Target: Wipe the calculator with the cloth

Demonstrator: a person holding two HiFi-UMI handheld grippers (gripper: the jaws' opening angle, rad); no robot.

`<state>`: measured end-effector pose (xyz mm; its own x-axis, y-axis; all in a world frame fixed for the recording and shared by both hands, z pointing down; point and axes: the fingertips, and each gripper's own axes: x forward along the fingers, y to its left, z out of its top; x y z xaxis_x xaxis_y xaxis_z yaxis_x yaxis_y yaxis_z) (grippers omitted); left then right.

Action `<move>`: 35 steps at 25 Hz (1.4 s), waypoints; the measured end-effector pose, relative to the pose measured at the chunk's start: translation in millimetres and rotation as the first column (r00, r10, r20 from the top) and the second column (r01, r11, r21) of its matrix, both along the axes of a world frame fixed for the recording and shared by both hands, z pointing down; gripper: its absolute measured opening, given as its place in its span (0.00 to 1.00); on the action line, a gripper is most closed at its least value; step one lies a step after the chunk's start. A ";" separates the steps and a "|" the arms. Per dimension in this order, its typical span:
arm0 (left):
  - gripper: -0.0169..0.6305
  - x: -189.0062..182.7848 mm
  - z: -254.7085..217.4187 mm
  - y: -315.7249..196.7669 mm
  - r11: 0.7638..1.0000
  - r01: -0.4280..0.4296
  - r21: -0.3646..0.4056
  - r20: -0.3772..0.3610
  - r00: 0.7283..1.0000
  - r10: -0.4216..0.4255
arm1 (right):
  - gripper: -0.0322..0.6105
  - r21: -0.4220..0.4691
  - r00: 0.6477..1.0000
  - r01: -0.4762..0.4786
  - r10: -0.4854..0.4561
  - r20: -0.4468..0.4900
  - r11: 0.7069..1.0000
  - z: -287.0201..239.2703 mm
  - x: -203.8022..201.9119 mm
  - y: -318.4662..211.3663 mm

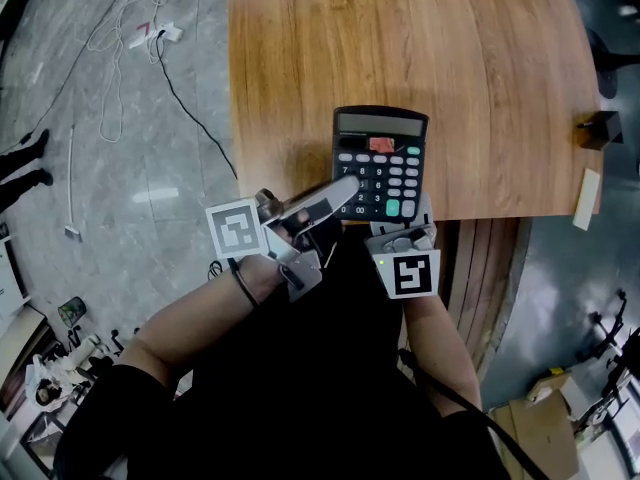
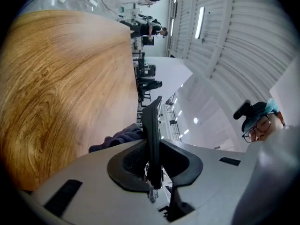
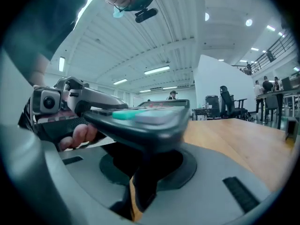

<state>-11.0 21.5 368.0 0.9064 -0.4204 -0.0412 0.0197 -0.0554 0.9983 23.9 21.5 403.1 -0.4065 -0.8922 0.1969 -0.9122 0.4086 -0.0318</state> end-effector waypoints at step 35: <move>0.14 -8.5 -12.5 -35.1 0.998 0.011 -0.067 -0.066 0.998 -0.015 | 0.17 0.089 0.963 0.225 -0.208 -0.174 0.970 -16.9 5.9 -18.7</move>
